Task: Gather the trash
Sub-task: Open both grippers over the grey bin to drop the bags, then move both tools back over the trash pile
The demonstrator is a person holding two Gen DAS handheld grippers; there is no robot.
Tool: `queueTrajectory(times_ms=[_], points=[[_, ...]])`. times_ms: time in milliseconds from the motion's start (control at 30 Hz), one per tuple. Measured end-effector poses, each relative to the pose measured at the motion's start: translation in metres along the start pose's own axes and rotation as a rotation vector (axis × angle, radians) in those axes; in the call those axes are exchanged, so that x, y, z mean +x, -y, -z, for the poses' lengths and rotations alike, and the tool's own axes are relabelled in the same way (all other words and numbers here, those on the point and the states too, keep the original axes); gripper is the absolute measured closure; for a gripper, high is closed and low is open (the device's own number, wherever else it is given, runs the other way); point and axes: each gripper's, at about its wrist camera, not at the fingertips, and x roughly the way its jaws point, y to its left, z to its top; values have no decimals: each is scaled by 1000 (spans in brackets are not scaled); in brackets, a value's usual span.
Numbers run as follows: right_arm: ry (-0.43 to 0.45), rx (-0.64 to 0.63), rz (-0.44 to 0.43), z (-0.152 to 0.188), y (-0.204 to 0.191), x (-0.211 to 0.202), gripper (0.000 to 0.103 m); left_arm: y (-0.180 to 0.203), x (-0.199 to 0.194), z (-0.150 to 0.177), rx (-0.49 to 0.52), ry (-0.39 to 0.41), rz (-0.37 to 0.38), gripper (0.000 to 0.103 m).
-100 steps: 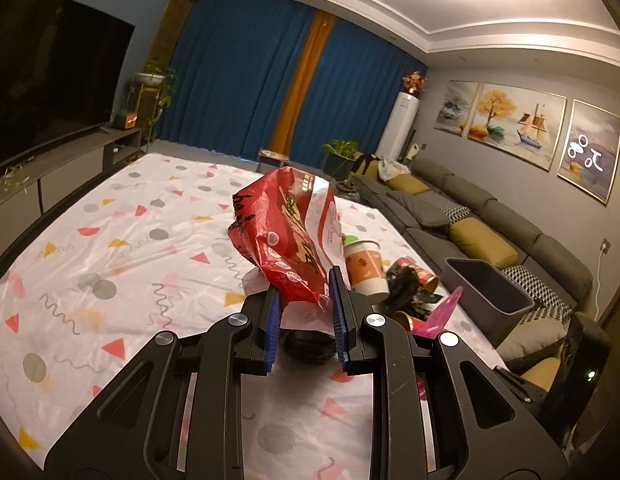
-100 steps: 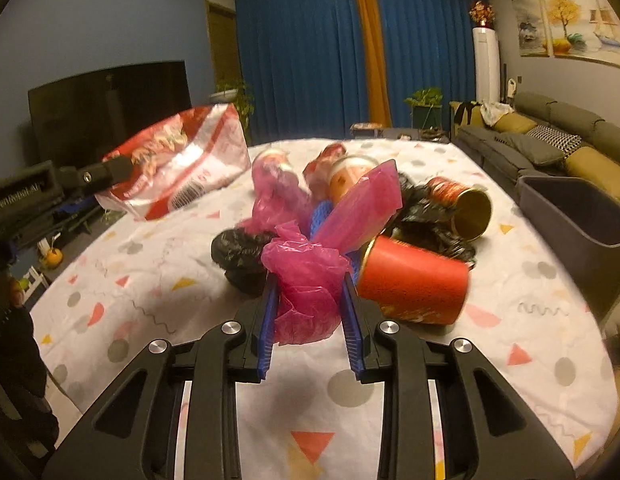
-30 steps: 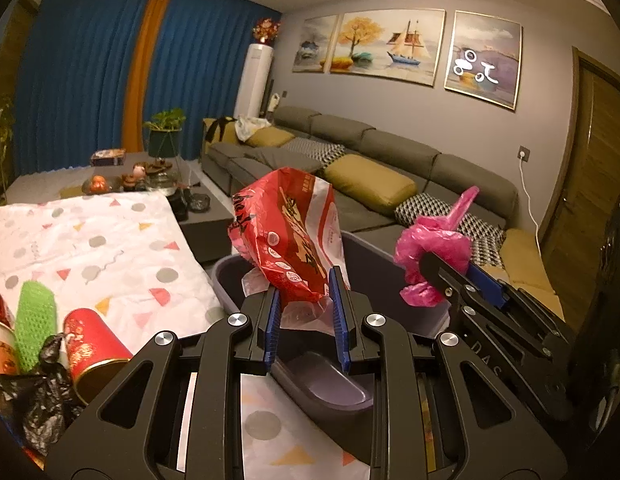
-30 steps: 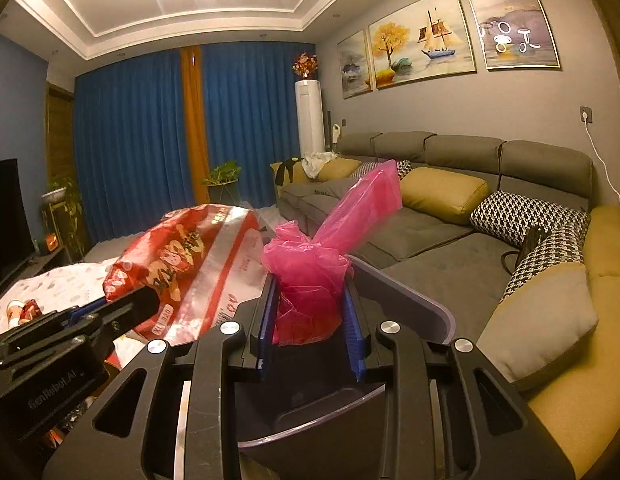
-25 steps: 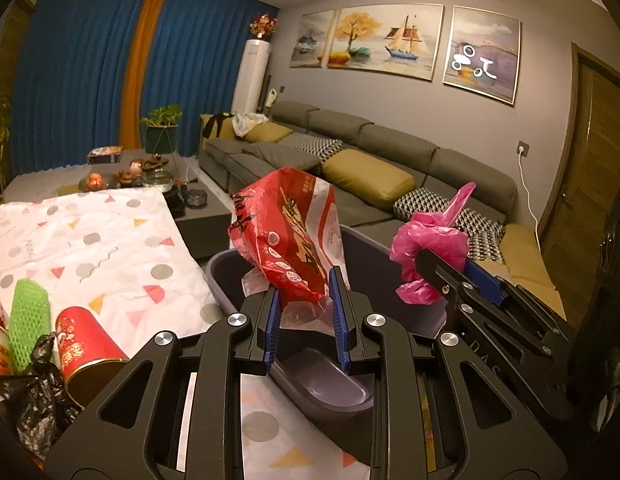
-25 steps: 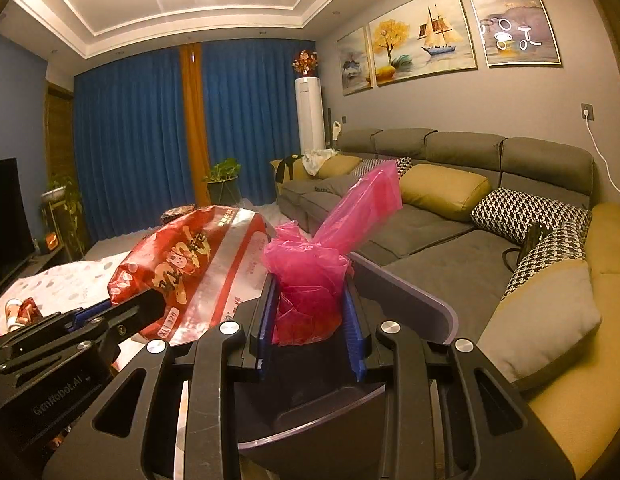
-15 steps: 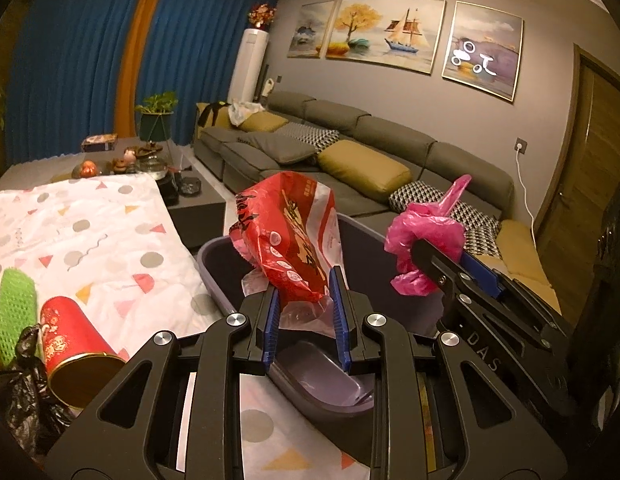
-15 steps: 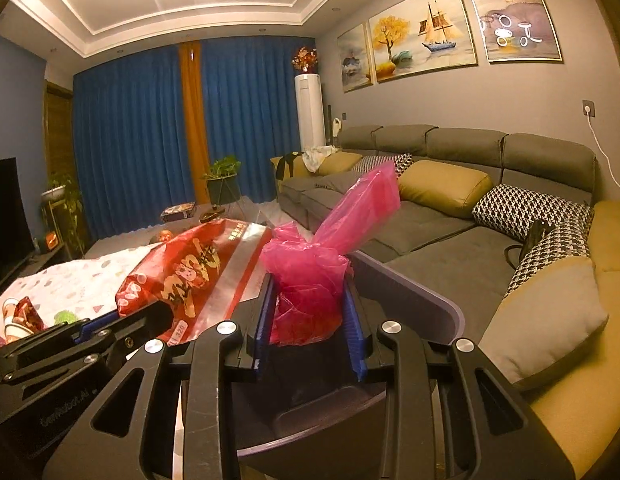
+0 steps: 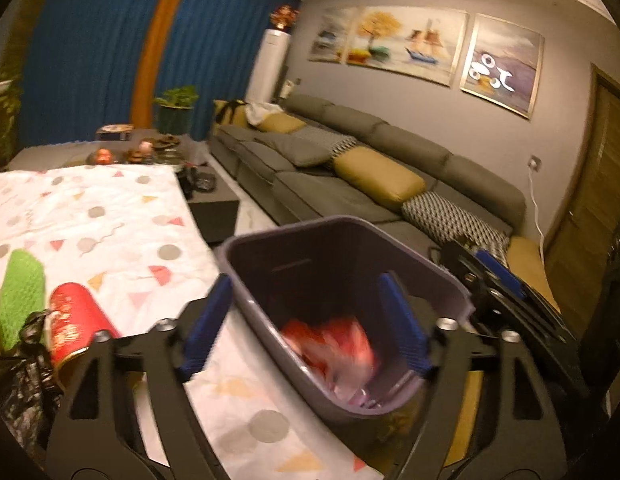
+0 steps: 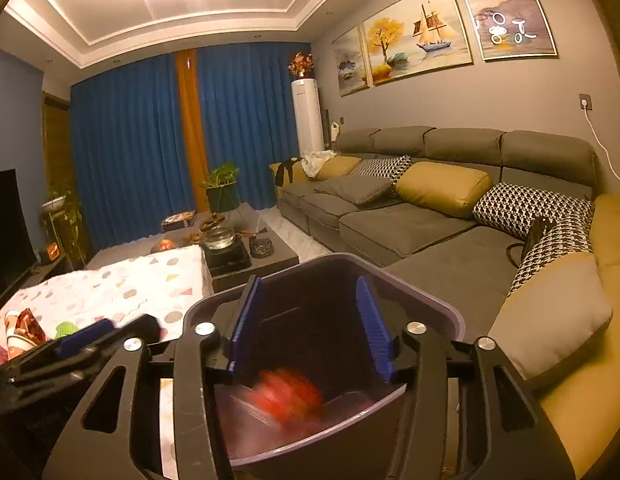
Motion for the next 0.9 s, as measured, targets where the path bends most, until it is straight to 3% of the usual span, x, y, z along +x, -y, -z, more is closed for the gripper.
queueTrajectory(times_ms=[167, 533, 900], points=[[15, 9, 11, -1, -1, -10, 42, -12, -14, -1, -31, 30, -71, 10], [46, -15, 25, 3, -19, -51, 17, -25, -68, 5, -54, 38, -195, 6], [68, -45, -4, 16, -48, -92, 15, -51, -147, 24, -33, 105, -286, 6]])
